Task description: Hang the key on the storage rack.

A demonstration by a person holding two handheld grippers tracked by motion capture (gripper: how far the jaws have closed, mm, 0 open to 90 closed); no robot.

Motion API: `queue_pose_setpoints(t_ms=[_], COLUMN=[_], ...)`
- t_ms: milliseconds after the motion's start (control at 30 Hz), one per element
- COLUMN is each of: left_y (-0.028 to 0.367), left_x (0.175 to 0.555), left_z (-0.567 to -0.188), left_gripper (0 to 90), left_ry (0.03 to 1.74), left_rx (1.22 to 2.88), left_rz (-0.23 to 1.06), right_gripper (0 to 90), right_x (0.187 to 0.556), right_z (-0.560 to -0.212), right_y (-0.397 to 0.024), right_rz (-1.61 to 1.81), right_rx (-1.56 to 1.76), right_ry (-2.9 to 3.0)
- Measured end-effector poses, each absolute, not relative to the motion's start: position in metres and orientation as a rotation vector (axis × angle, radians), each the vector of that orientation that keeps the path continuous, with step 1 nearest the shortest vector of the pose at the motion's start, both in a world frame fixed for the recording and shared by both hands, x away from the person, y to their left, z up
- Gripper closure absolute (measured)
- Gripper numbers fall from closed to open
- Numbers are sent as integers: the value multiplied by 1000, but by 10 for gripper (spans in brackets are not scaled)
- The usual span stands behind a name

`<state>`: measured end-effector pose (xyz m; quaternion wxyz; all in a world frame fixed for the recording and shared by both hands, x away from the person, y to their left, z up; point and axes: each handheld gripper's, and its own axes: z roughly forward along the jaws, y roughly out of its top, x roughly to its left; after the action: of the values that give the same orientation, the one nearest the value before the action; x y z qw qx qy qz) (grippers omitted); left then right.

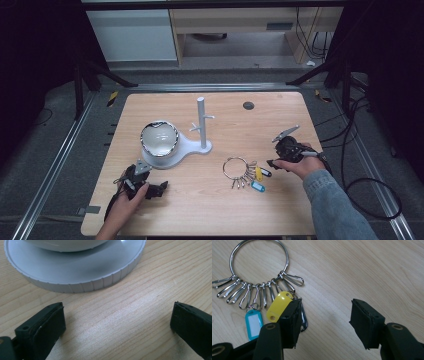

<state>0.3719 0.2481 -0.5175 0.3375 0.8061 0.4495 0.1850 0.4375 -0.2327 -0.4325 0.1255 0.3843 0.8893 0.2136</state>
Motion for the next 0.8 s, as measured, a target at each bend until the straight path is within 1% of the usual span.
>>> queue_pose_setpoints(t_ms=[33,67,167,233,367,533,600,700,733,767,800], left_y=[248,248,248,248,248,248,248,248,248,248,248], left_x=[372,372,372,372,372,372,371,371,371,371,371], left_z=[-518,-518,-518,-518,-518,-518,-518,-518,-518,-518,-518], left_gripper=[0,0,0,0,0,0,0,0,0,0,0], left_ry=[1172,1172,1172,1172,1172,1171,1171,1170,1170,1170,1170], left_rx=[2100,2099,2098,2097,2095,2094,2094,2093,2093,2093,2093], left_rz=[482,483,483,485,487,486,487,487,487,487,487], right_gripper=[450,480,503,603,647,647,664,722,722,748,752], right_x=[438,439,439,441,442,441,442,444,444,446,447], right_z=[-432,-432,-432,-433,-435,-437,-438,-440,-440,-442,-442], right_y=[-232,-228,-225,-218,-210,-199,-187,-178,-178,-173,-172], right_rz=[613,591,575,527,483,476,478,475,475,469,466], right_rx=[1111,1095,1080,1027,986,943,915,890,890,870,866], right_ry=[2600,2625,2645,2712,2753,2766,2759,2761,2761,2773,2775])
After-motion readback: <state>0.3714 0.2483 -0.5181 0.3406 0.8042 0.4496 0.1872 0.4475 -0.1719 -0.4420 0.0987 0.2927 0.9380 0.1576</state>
